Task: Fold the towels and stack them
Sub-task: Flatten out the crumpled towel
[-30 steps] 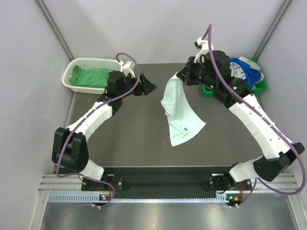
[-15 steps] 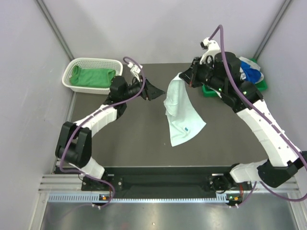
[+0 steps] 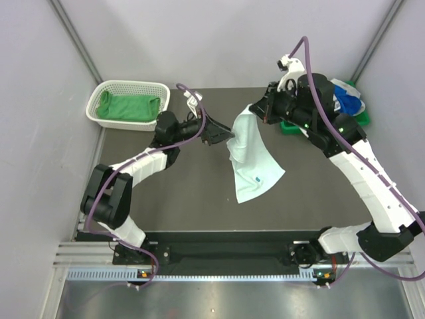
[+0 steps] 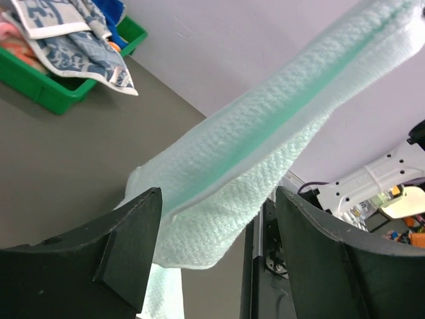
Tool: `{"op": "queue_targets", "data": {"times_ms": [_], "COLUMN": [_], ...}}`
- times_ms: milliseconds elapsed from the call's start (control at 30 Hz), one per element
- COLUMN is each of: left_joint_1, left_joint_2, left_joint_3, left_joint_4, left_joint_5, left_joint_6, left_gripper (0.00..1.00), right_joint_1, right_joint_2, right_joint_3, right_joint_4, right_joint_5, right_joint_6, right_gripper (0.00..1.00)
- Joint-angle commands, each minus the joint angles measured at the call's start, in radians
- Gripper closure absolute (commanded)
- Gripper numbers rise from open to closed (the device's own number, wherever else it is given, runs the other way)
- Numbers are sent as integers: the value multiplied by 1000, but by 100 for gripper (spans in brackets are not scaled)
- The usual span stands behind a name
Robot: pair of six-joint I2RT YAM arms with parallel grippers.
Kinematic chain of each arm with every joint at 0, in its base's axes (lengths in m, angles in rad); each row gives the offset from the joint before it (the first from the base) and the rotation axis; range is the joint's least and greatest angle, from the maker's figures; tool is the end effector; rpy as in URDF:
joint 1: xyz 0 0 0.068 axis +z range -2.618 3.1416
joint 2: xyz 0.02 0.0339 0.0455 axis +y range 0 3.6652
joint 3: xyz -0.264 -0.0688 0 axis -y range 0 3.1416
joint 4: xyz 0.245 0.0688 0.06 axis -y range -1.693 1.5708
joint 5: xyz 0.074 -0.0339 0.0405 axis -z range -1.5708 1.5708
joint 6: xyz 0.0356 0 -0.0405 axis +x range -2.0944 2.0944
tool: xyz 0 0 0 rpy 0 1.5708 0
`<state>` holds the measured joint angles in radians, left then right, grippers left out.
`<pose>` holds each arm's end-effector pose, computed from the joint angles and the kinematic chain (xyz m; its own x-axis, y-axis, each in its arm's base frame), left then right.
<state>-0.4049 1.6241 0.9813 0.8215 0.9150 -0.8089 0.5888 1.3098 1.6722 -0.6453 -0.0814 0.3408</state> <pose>0.3201 -0.1679 0.2953 -0.5797 -0.2316 -0.7812 0.7789 0.1242 -0.6148 0.2186 0.1495 0.4810 -0.4255 0.1164 -0.8974 -0.5053 0.7921 0.3423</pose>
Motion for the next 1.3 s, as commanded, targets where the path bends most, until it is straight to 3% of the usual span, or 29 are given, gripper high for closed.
{"op": "queue_targets", "data": {"times_ms": [0,267,400,433,533,1267], "left_joint_1": [-24,-71,-72,-74,-75,-133], "left_joint_2": [2,2,-26,-32,-52,-98], "left_joint_3": [20,51,36,33,30,-47], "left_joint_4": [116,-27,-83,-116,-180,-200], "left_joint_5": [39,12,-24,-36,-53,-64], "left_joint_6": [-10,97,137,175,214,231], "left_gripper": [27,34,52,60,64,65], "right_joint_1": [5,5,5,5,5,5], "right_joint_2": [-38,-27,-27,-29,-29,-24], "right_joint_3": [54,64,69,69,73,70], "right_joint_4": [27,24,22,21,22,24], "right_joint_5": [-9,-4,-1,0,-1,17], "right_joint_6": [-6,-6,-8,-6,-6,-6], "right_gripper": [100,100,100,100,100,100]}}
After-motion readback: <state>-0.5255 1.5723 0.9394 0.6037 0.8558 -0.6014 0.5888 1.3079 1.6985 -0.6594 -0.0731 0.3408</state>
